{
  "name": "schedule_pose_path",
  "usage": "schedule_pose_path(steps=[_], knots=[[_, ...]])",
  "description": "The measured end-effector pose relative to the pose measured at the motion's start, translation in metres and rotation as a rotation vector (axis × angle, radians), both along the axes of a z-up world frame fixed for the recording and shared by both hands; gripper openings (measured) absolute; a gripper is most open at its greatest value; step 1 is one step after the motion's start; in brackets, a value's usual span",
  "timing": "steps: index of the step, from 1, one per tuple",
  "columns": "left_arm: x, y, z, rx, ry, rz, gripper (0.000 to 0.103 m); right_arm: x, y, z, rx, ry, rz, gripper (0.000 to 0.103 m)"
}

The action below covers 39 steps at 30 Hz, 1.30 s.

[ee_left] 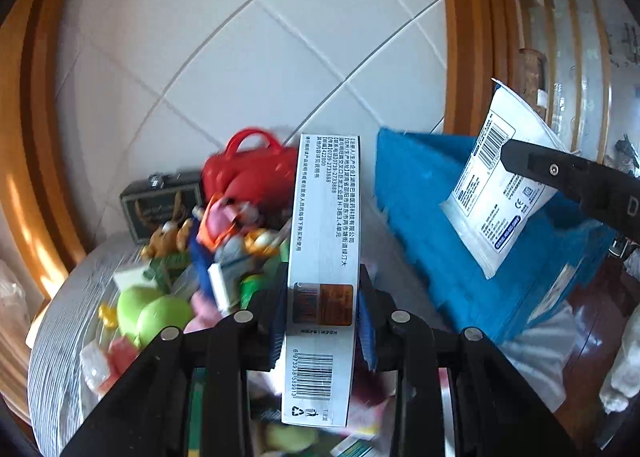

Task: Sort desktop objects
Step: 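Carry the box and sachet in both grippers over the blue crate, then open both grippers to drop the box and sachet into the crate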

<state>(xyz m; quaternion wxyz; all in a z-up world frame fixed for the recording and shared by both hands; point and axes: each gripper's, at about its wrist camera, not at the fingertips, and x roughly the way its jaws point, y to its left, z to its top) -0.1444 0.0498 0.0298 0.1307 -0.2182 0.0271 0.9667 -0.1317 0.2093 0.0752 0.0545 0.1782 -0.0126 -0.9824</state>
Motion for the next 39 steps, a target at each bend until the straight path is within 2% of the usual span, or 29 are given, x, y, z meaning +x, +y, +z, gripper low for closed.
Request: schedule_pose_path(steps=[4,9,11,14,18,21,24,26,28,31,34,36,37,38,39], knots=[[-0.014,0.078,0.039,0.031,0.051,-0.012,0.03,-0.01,0.072,0.033,0.036,0.052,-0.032,0.022],[-0.055,0.195,0.08,0.005,0.022,-0.054,0.03,-0.057,0.178,0.061,0.08,-0.015,-0.077,0.022],[-0.089,0.238,0.085,-0.011,-0.046,-0.074,0.03,-0.089,0.216,0.063,0.115,-0.081,-0.088,0.022],[-0.129,0.3,0.078,-0.075,-0.148,-0.08,0.03,-0.133,0.258,0.054,0.15,-0.179,-0.095,0.022],[-0.179,0.357,0.046,-0.164,-0.324,-0.074,0.03,-0.192,0.307,0.011,0.146,-0.367,-0.103,0.022],[-0.199,0.386,0.017,-0.244,-0.422,-0.052,0.03,-0.22,0.327,-0.032,0.127,-0.536,-0.101,0.022],[-0.21,0.396,-0.002,-0.266,-0.485,-0.051,0.03,-0.233,0.338,-0.068,0.135,-0.676,-0.093,0.022],[-0.214,0.401,-0.007,-0.274,-0.508,-0.041,0.03,-0.24,0.349,-0.081,0.126,-0.726,-0.081,0.022],[-0.215,0.409,-0.012,-0.303,-0.524,-0.045,0.03,-0.245,0.352,-0.093,0.167,-0.78,-0.085,0.022],[-0.213,0.42,-0.018,-0.31,-0.563,-0.083,0.03,-0.245,0.356,-0.1,0.169,-0.824,-0.064,0.022],[-0.212,0.424,-0.022,-0.332,-0.587,-0.098,0.03,-0.243,0.359,-0.099,0.184,-0.832,-0.064,0.023],[-0.21,0.425,-0.022,-0.313,-0.602,-0.111,0.03,-0.239,0.36,-0.096,0.183,-0.827,-0.063,0.024],[-0.212,0.426,-0.021,-0.31,-0.604,-0.112,0.03,-0.237,0.361,-0.092,0.187,-0.822,-0.066,0.03],[-0.211,0.426,-0.02,-0.307,-0.605,-0.115,0.034,-0.239,0.364,-0.087,0.189,-0.818,-0.07,0.04],[-0.209,0.426,-0.019,-0.3,-0.607,-0.121,0.046,-0.236,0.365,-0.084,0.191,-0.808,-0.07,0.047]])
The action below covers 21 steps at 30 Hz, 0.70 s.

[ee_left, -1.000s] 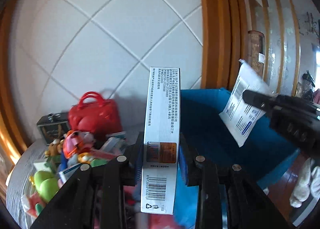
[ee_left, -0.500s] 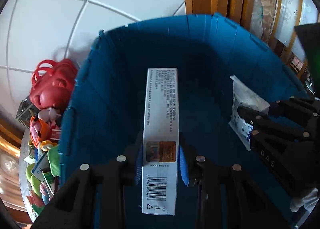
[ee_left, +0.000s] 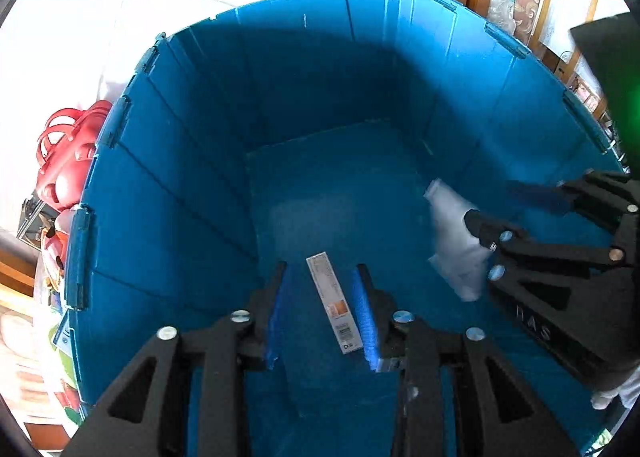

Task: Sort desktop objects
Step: 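Open both grippers to drop the box and sachet into the crate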

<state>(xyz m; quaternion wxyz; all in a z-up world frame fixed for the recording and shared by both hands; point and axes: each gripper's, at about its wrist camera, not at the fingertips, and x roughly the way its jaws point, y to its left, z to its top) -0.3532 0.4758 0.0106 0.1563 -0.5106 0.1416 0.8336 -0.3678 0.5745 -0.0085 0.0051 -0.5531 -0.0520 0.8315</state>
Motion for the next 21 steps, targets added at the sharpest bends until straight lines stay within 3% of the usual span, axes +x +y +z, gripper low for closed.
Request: schedule_pose_path(steps=[1,2,5,7,15,17,21], knots=[[0.001,-0.002,0.002,0.012,-0.001,-0.001,0.052,0.003,0.001,0.003,0.005,0.01,0.002,0.062],[0.004,-0.003,0.004,0.019,0.006,0.001,0.057,0.008,0.001,0.008,0.023,0.026,0.003,0.068],[0.014,-0.009,0.013,0.026,0.042,-0.002,0.058,0.021,0.001,0.025,0.033,0.071,0.008,0.072],[0.024,-0.017,0.022,0.043,0.072,0.001,0.058,0.032,0.0,0.037,0.029,0.104,0.011,0.081],[0.082,-0.068,0.071,0.175,0.281,0.049,0.058,0.103,-0.001,0.089,-0.048,0.342,0.009,0.091],[0.099,-0.08,0.08,0.206,0.328,0.053,0.058,0.117,-0.006,0.098,-0.073,0.394,0.017,0.103],[0.128,-0.102,0.086,0.218,0.407,0.098,0.058,0.146,-0.026,0.103,-0.075,0.486,0.049,0.103]])
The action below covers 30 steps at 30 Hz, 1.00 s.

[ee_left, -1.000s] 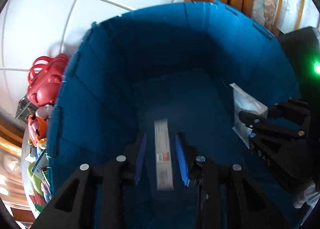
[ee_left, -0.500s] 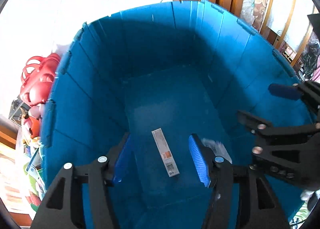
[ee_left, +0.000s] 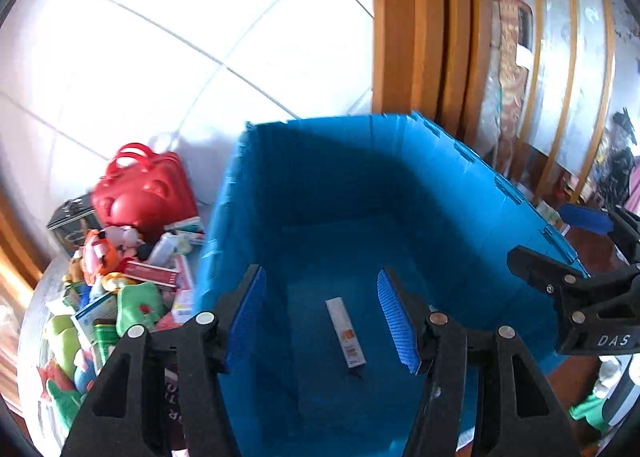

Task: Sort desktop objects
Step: 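Move both grippers back from the crate to the pile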

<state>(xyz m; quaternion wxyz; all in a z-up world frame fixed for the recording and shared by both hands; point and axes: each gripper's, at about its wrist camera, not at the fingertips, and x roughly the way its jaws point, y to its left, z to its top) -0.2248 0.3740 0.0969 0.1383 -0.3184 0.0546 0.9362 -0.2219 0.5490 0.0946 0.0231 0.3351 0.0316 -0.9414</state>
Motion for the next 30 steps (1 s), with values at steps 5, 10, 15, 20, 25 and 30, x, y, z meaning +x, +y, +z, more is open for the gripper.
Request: schedule_pose_path(steps=[5,10,15,20,25,30], knots=[[0.025,-0.035,-0.005,0.021,0.042,0.096,0.058,0.024,-0.025,-0.002,-0.042,0.079,0.045,0.103],[0.05,-0.082,-0.012,0.017,0.072,0.227,0.058,0.037,-0.064,-0.007,-0.093,0.123,0.143,0.103],[0.071,-0.148,-0.025,-0.021,0.089,0.398,0.069,0.045,-0.118,-0.011,-0.108,0.163,0.268,0.103],[0.088,-0.235,-0.046,-0.043,0.059,0.551,0.069,0.049,-0.175,-0.014,-0.129,0.164,0.384,0.103],[0.099,-0.325,-0.08,-0.049,-0.004,0.674,0.069,0.05,-0.235,-0.021,-0.122,0.151,0.458,0.103],[0.109,-0.394,-0.116,-0.069,-0.073,0.72,0.069,0.052,-0.292,-0.04,-0.115,0.106,0.509,0.103]])
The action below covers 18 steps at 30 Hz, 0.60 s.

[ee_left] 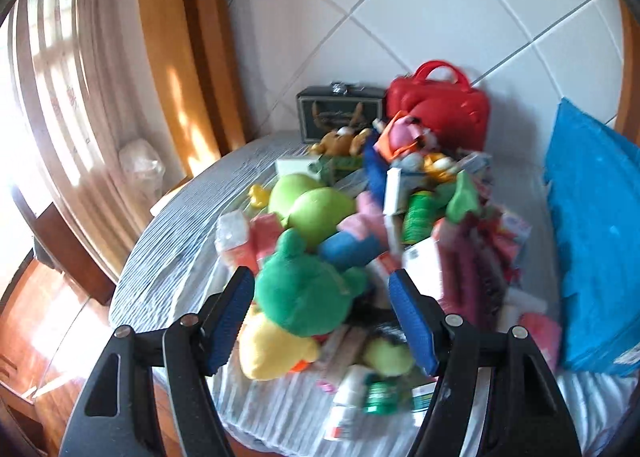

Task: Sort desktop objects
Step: 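Move both grippers back from the crate to the pile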

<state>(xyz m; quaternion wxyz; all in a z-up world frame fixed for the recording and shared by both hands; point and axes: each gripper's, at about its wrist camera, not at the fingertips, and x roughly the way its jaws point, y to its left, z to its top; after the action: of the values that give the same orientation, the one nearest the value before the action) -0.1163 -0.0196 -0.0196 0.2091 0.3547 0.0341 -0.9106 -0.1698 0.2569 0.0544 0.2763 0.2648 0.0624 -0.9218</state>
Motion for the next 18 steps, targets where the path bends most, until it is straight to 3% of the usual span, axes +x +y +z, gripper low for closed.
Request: schedule_pose_path(steps=[7,18], knots=[[0.004,-0.07,-0.054,0.046,-0.118,-0.001,0.069,-0.009,-0.06,-0.055,0.033,-0.16,0.002,0.103],[0.016,-0.113,-0.119,0.137,-0.238,-0.07,0.069,-0.008,-0.085,-0.163,0.159,-0.413,-0.102,0.103]])
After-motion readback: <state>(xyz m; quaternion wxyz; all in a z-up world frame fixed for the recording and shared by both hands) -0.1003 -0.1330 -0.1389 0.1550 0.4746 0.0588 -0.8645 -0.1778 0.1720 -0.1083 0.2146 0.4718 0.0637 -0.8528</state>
